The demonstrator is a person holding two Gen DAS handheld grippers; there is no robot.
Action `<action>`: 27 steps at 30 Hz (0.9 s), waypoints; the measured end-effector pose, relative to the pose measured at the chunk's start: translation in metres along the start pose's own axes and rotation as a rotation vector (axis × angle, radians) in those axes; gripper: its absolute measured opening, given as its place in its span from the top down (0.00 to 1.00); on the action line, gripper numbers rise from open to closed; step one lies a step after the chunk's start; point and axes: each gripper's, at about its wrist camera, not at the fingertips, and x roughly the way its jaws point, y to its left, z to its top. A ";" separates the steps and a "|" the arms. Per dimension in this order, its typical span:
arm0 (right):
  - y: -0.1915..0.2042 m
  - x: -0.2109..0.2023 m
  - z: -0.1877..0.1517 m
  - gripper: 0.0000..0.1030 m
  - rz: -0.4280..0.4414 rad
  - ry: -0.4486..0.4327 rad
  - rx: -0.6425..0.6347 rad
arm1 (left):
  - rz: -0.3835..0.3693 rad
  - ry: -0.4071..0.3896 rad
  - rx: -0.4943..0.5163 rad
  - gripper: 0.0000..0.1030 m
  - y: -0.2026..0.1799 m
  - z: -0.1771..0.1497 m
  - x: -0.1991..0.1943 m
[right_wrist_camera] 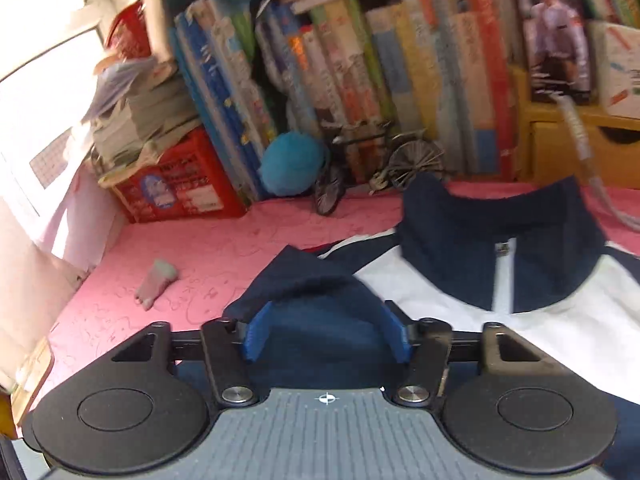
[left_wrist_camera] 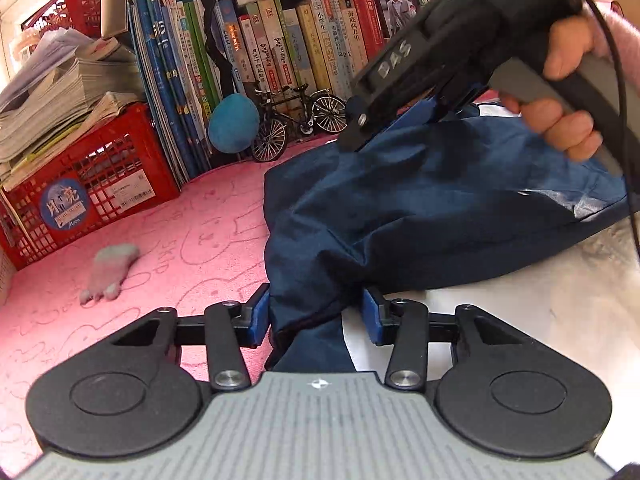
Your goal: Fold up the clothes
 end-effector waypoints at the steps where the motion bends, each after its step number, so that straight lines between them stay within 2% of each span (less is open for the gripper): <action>1: 0.012 0.012 -0.004 0.53 0.008 0.017 -0.077 | -0.011 0.002 -0.009 0.58 0.002 0.000 0.001; 3: 0.019 0.033 -0.006 0.63 -0.123 0.020 -0.199 | -0.032 0.007 -0.036 0.58 0.006 -0.002 0.002; 5: 0.025 0.055 -0.006 0.64 -0.261 0.022 -0.319 | -0.049 0.010 -0.059 0.58 0.010 -0.002 0.003; 7: 0.010 0.065 0.009 0.64 -0.541 -0.021 -0.235 | -0.059 0.012 -0.072 0.58 0.012 -0.003 0.005; 8: 0.006 0.062 0.014 0.65 -0.606 -0.053 -0.215 | -0.063 0.013 -0.077 0.58 0.013 -0.004 0.005; 9: 0.008 0.054 0.015 0.65 -0.564 -0.085 -0.205 | -0.067 0.014 -0.082 0.58 0.014 -0.004 0.005; 11: 0.018 0.034 0.011 0.63 -0.345 -0.103 -0.179 | -0.071 0.015 -0.089 0.58 0.015 -0.004 0.005; 14: 0.034 0.016 -0.003 0.45 0.009 0.003 -0.132 | -0.062 0.014 -0.082 0.57 0.013 -0.003 0.004; 15: 0.037 0.018 -0.009 0.43 0.024 0.057 -0.130 | -0.056 0.014 -0.076 0.57 0.012 -0.003 0.004; 17: 0.032 0.023 -0.019 0.43 -0.115 0.128 -0.125 | -0.043 0.012 -0.061 0.57 0.010 -0.003 0.004; 20: 0.014 -0.004 -0.026 0.48 -0.382 0.076 -0.139 | -0.023 0.008 -0.034 0.57 0.006 -0.002 0.003; 22: -0.009 -0.051 -0.033 0.48 -0.459 0.001 -0.097 | -0.014 0.006 -0.025 0.57 0.005 -0.002 0.003; 24: -0.044 -0.106 -0.051 0.42 -0.442 -0.075 -0.005 | -0.011 0.003 -0.034 0.55 0.007 -0.002 0.002; 27: -0.101 -0.186 -0.080 0.38 -0.396 -0.174 0.164 | -0.021 0.005 -0.087 0.53 0.017 -0.005 -0.007</action>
